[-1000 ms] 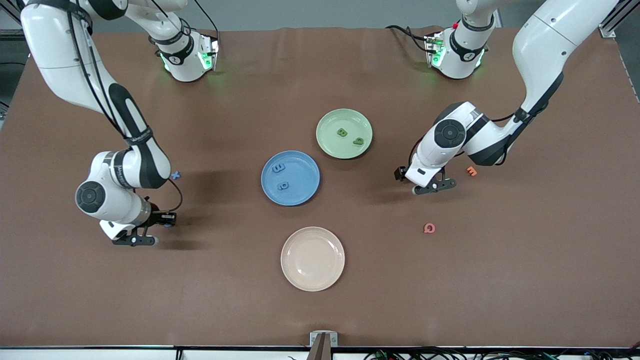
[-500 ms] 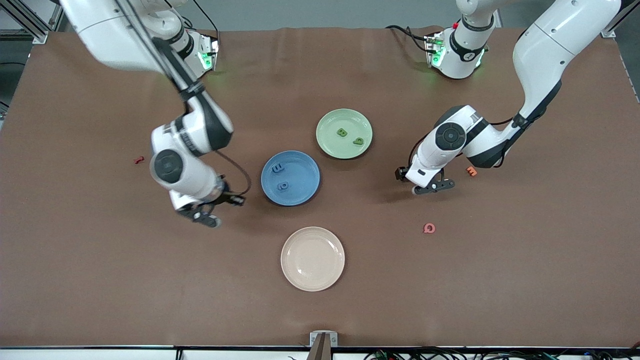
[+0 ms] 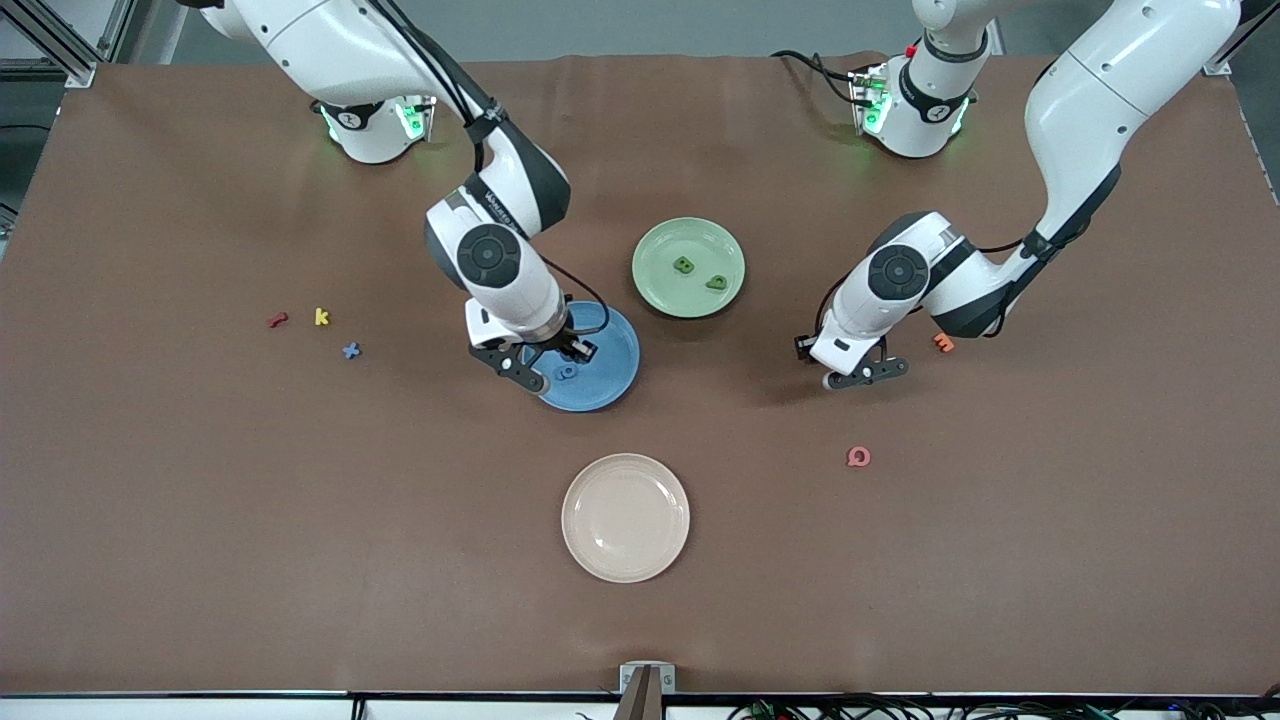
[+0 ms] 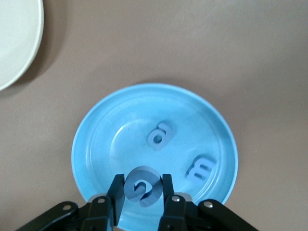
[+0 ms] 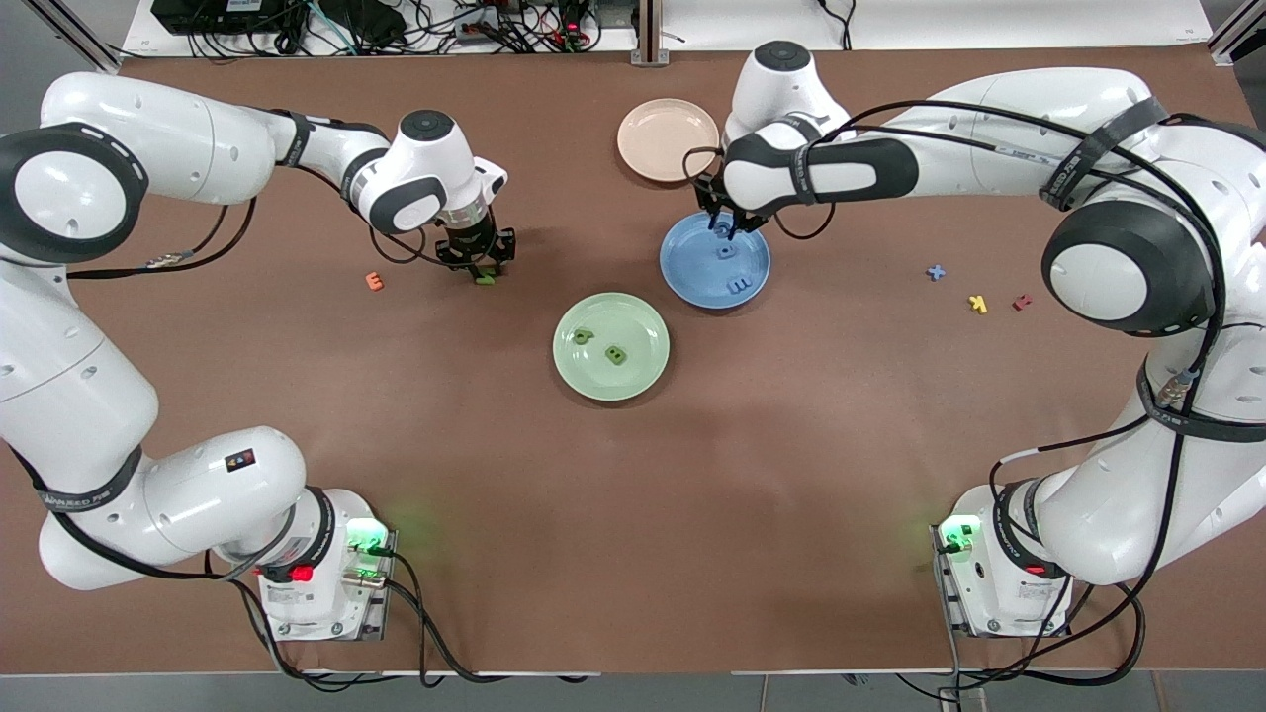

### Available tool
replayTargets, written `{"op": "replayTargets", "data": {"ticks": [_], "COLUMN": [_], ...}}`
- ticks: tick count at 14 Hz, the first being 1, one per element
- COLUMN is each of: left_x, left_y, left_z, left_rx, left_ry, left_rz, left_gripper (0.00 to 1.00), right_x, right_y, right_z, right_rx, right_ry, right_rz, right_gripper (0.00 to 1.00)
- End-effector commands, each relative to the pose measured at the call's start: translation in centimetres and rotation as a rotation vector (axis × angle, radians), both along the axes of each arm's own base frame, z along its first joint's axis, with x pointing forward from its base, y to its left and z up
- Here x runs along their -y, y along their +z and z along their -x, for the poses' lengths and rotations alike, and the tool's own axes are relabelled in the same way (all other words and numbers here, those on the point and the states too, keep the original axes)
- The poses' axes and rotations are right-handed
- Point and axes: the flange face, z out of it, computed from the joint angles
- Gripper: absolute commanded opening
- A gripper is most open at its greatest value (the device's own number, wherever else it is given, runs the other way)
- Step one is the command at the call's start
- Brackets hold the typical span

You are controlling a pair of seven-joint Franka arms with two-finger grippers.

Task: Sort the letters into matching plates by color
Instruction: 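Drop the blue G on the blue plate while the left gripper grasps M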

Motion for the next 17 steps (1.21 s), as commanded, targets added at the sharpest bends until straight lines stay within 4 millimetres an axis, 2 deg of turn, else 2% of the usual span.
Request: {"op": "replayTargets", "data": {"ticks": [1, 4, 6, 8, 12, 13, 15, 17], "left_x": [-0.3, -0.4, -0.3, 0.5, 3.7, 4.9, 7.4, 9.6], "left_y": [-0.7, -0.4, -0.1, 0.8, 3.3, 4.3, 6.1, 6.8], "left_z": [0.3, 0.1, 0.0, 0.0, 1.0, 1.1, 2.2, 3.8], "left_rx": [0.001, 0.009, 0.013, 0.022, 0.030, 0.030, -0.009, -0.055], "left_ry": [0.004, 0.008, 0.014, 0.036, 0.059, 0.073, 0.100, 0.113], "left_rz": [-0.001, -0.003, -0.009, -0.009, -0.021, -0.028, -0.028, -0.017], "left_gripper": [0.22, 0.19, 0.19, 0.19, 0.19, 0.19, 0.19, 0.20], "right_x": [0.3, 1.9, 5.4, 10.5, 19.0, 20.6, 23.7, 26.7], "right_y": [0.0, 0.4, 0.9, 2.6, 3.7, 3.8, 2.9, 1.6], "right_z": [-0.1, -1.3, -2.7, -3.8, -2.6, -2.2, -0.6, 0.5], "right_rx": [0.019, 0.025, -0.017, -0.021, -0.024, -0.016, 0.021, 0.033], "right_ry": [-0.012, 0.005, 0.085, 0.187, 0.324, 0.350, 0.395, 0.432], "right_rz": [0.018, 0.029, 0.069, 0.085, 0.098, 0.098, 0.095, 0.093], "right_gripper": [0.92, 0.93, 0.96, 0.97, 0.99, 0.99, 0.99, 0.99]}}
